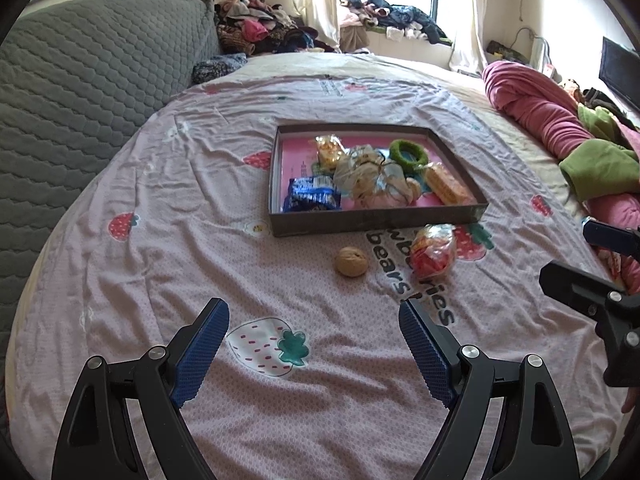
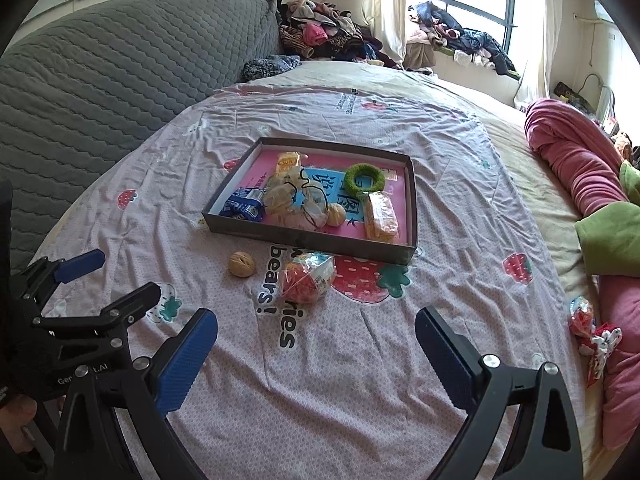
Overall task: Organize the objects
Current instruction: 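Move the left tool toward the walnut while the right tool approaches the candy bag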
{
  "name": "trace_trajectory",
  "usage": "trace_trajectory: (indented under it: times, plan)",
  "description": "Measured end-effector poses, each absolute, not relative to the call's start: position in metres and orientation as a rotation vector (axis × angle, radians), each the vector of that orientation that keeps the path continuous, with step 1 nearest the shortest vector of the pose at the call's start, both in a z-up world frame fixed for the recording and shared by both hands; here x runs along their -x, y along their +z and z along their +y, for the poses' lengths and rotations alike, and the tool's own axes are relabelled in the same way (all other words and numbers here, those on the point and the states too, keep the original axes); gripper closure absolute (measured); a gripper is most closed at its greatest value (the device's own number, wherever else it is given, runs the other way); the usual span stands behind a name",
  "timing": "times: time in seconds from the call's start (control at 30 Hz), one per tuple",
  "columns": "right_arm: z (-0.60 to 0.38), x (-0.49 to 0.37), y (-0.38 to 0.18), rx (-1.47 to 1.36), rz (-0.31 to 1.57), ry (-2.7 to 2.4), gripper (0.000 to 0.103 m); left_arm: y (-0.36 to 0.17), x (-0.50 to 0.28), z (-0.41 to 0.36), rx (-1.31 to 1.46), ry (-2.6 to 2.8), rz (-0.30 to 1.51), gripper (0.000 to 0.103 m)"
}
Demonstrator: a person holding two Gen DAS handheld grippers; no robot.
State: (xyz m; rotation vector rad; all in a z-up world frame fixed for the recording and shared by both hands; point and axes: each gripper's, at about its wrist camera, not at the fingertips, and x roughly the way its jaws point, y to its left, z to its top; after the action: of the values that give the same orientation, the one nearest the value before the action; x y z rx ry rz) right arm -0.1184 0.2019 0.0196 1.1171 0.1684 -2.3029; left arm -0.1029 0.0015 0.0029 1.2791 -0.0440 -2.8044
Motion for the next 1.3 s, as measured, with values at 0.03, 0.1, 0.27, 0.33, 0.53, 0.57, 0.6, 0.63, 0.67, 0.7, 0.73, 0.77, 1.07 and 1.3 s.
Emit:
trace_trajectory:
  times: [0.03,0.1,0.27,0.33,0.53,0.57,0.6,0.63,0.67,0.7,0.73,0.77,1.07,1.3]
  plan:
    - [0.201,0.120,0.017,-1.121,0.167,-2.302,0.003,0.000,0.105,0.000,-1.286,-2.802,-0.044,0.015]
    - [0.197,0.124,0.012,-1.130,0.164,-2.297,0.003,-0.006,0.110,-0.001,-1.294,-2.803,-0.039,0.015]
    - [0.188,0.136,-0.003,-1.161,0.166,-2.285,0.003,-0.020,0.123,-0.001,-1.315,-2.811,-0.037,0.015]
    - [0.184,0.141,-0.009,-1.172,0.169,-2.282,0.003,-0.025,0.129,-0.001,-1.321,-2.813,-0.043,0.015]
    - [0.175,0.154,-0.024,-1.197,0.189,-2.272,0.003,-0.038,0.144,-0.001,-1.352,-2.804,-0.040,0.015]
    - [0.173,0.156,-0.026,-1.201,0.190,-2.269,0.003,-0.040,0.146,-0.002,-1.355,-2.801,-0.038,0.015]
    - [0.173,0.157,-0.027,-1.203,0.189,-2.268,0.003,-0.041,0.147,-0.002,-1.359,-2.801,-0.034,0.015]
    - [0.172,0.159,-0.028,-1.205,0.190,-2.267,0.003,-0.044,0.149,-0.002,-1.364,-2.800,-0.033,0.015]
    - [0.171,0.160,-0.029,-1.205,0.190,-2.265,0.003,-0.045,0.151,-0.002,-1.370,-2.796,-0.035,0.015]
    - [0.170,0.161,-0.030,-1.205,0.189,-2.266,0.003,-0.047,0.152,-0.002,-1.371,-2.796,-0.036,0.015]
    - [0.169,0.163,-0.031,-1.209,0.186,-2.265,0.003,-0.049,0.154,-0.001,-1.373,-2.797,-0.035,0.015]
    - [0.168,0.164,-0.031,-1.208,0.183,-2.265,0.003,-0.050,0.155,-0.002,-1.377,-2.797,-0.036,0.015]
    - [0.161,0.174,-0.043,-1.230,0.200,-2.268,0.003,-0.060,0.168,-0.001,-1.398,-2.798,-0.041,0.015]
    - [0.155,0.183,-0.052,-1.247,0.197,-2.256,0.003,-0.069,0.180,-0.001,-1.415,-2.798,-0.052,0.015]
